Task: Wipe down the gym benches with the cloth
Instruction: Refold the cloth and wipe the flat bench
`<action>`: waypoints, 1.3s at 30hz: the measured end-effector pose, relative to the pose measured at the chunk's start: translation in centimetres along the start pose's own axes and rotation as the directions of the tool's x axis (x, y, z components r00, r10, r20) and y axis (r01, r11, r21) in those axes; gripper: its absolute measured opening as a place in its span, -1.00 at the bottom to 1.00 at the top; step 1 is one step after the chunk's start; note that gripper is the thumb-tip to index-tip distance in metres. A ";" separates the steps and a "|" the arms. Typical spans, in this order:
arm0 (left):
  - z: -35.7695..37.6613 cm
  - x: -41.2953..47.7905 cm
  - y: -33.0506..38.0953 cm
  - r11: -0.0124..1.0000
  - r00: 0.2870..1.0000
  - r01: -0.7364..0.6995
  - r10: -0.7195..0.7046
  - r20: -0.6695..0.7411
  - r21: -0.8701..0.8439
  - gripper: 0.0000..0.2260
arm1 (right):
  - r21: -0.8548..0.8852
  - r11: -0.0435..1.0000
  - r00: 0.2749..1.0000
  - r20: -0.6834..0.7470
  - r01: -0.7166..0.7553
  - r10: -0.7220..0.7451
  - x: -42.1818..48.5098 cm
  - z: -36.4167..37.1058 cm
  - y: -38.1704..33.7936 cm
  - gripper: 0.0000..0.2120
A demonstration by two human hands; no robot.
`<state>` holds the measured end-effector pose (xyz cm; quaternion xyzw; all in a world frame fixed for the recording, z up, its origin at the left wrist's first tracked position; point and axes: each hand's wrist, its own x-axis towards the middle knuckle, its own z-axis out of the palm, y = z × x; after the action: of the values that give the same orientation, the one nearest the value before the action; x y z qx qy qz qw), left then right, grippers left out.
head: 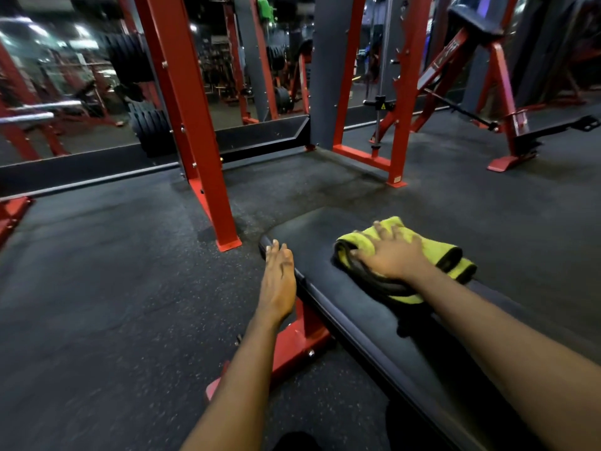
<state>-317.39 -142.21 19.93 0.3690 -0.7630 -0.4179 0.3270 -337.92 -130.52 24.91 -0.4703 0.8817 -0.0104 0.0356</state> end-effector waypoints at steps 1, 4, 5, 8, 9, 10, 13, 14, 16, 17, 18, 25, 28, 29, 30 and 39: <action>0.1 -0.3 0.4 1.000 1.000 0.008 -0.008 -0.004 0.000 -0.52 | -0.011 0.998 0.998 -0.002 0.061 -0.061 -1.5 0.1 -1.1 -0.37; -0.2 -1.1 1.3 0.999 0.999 0.047 -0.047 0.002 -0.011 -0.52 | -0.029 0.953 0.953 0.020 0.302 -0.302 -6.6 0.3 -3.9 -0.21; -0.3 -1.6 1.6 0.999 0.999 0.047 -0.047 0.011 -0.002 -0.51 | -0.050 0.915 0.917 0.022 0.399 -0.399 -8.5 0.4 -4.4 -0.17; -0.7 -3.2 1.8 1.000 0.998 0.027 -0.027 0.062 0.012 -0.49 | -0.114 0.816 0.821 -0.012 0.567 -0.571 -11.7 0.8 -4.2 -0.24; -1.1 -3.9 2.0 1.000 0.996 0.028 -0.029 0.090 0.007 -0.47 | -0.072 0.824 0.822 -0.061 0.561 -0.565 -12.2 0.8 -3.9 -0.29; -1.6 -4.2 2.2 0.999 0.991 0.047 -0.045 0.126 -0.012 -0.43 | 0.004 0.845 0.838 -0.131 0.534 -0.529 -12.1 0.7 -3.7 -0.34; -3.7 -4.3 2.5 0.991 0.976 0.112 -0.096 0.195 -0.075 -0.22 | 0.179 0.915 0.896 -0.337 0.362 -0.289 -10.6 0.6 -3.7 -0.57; -4.4 -4.1 2.5 0.990 0.972 0.116 -0.097 0.216 -0.075 -0.23 | 0.222 0.931 0.905 -0.380 0.290 -0.191 -10.0 0.6 -3.9 -0.61; -5.3 -3.5 2.3 0.995 0.967 0.084 -0.068 0.247 -0.052 -0.31 | 0.300 0.937 0.908 -0.418 0.178 -0.039 -8.7 0.5 -4.3 -0.64; -5.6 -3.3 2.4 0.998 0.972 0.043 -0.032 0.233 -0.045 -0.43 | 0.337 0.928 0.902 -0.431 0.156 0.005 -8.0 0.5 -4.7 -0.65; -5.7 -3.3 2.3 1.000 0.976 -0.005 0.010 0.219 -0.021 -0.57 | 0.383 0.911 0.896 -0.443 0.152 0.036 -7.4 0.4 -5.0 -0.67; -5.0 -1.3 3.5 0.964 0.959 -0.265 0.260 0.113 0.033 -0.53 | 0.851 0.331 0.852 -0.485 0.407 0.199 -4.5 -1.3 -5.5 -0.84; -4.1 0.0 6.0 0.934 0.923 -0.356 0.350 0.161 0.012 -0.35 | 0.871 0.195 0.869 -0.479 0.452 0.126 -4.0 -2.1 -5.3 -0.76; -3.1 0.7 6.9 0.923 0.908 -0.384 0.373 0.189 0.024 -0.34 | 0.870 0.213 0.873 -0.474 0.444 0.114 -4.1 -2.3 -4.6 -0.74; -2.6 1.4 7.4 0.918 0.903 -0.393 0.377 0.205 0.043 -0.36 | 0.865 0.266 0.881 -0.463 0.425 0.099 -4.3 -2.2 -4.3 -0.78; 3.4 -0.7 7.7 0.880 0.910 -0.328 0.195 0.367 0.344 -0.68 | 0.330 0.942 0.982 -0.190 0.055 0.009 -11.7 -0.7 -0.7 -0.51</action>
<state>-321.97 -137.41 25.07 0.2467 -0.9179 -0.2596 0.1706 -330.87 -121.23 26.31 -0.4647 0.8609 -0.2047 0.0310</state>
